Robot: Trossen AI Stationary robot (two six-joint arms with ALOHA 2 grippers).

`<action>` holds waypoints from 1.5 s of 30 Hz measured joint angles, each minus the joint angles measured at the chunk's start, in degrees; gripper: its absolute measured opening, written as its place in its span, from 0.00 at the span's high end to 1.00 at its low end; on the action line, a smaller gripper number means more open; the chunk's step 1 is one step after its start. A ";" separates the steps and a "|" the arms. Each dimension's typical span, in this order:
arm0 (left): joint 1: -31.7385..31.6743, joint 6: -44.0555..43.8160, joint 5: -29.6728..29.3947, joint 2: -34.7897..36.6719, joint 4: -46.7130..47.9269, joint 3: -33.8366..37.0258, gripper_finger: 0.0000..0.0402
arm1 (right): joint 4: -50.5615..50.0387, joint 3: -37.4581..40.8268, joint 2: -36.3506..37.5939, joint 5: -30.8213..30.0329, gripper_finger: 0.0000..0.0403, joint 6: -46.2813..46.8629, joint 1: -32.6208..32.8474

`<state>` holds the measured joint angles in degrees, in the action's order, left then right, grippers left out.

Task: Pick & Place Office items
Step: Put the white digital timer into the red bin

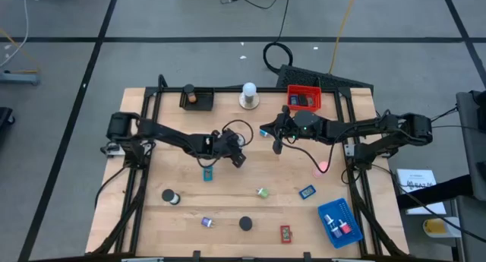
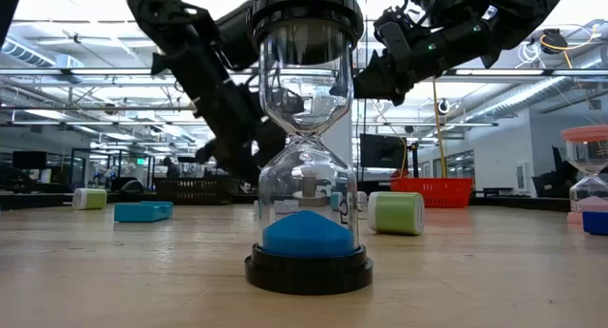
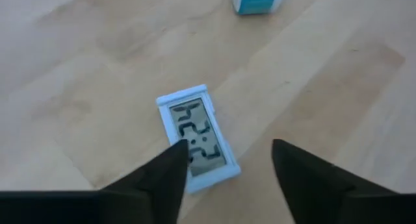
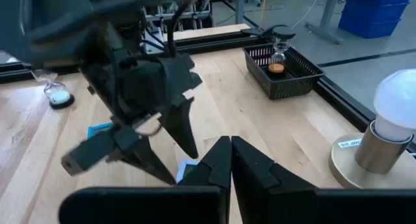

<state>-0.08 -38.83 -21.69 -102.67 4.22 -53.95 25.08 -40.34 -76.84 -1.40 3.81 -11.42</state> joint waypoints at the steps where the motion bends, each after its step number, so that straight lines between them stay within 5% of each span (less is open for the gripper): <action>1: -0.01 -0.73 -0.01 -0.70 -0.01 0.00 0.37 | -0.02 0.00 0.00 0.00 0.99 0.01 0.00; 8: -0.24 -3.92 -0.34 -3.15 0.51 0.00 0.28 | 0.22 -0.02 0.00 0.00 0.99 0.00 0.00; 20: -0.33 -4.71 -1.95 -3.13 3.44 0.04 0.56 | 0.22 -0.02 0.00 0.02 0.99 0.01 0.00; 32: -1.95 0.80 -1.31 -3.13 2.30 0.07 0.33 | 0.22 -0.02 0.00 0.00 0.99 -0.01 0.00; 45: -1.44 3.24 0.64 -3.13 2.55 0.11 0.60 | 0.22 -0.02 0.00 0.02 0.99 -0.01 0.00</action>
<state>-1.52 -35.59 -21.05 -105.80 6.77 -53.84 25.30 -40.36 -76.84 -1.39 3.80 -11.42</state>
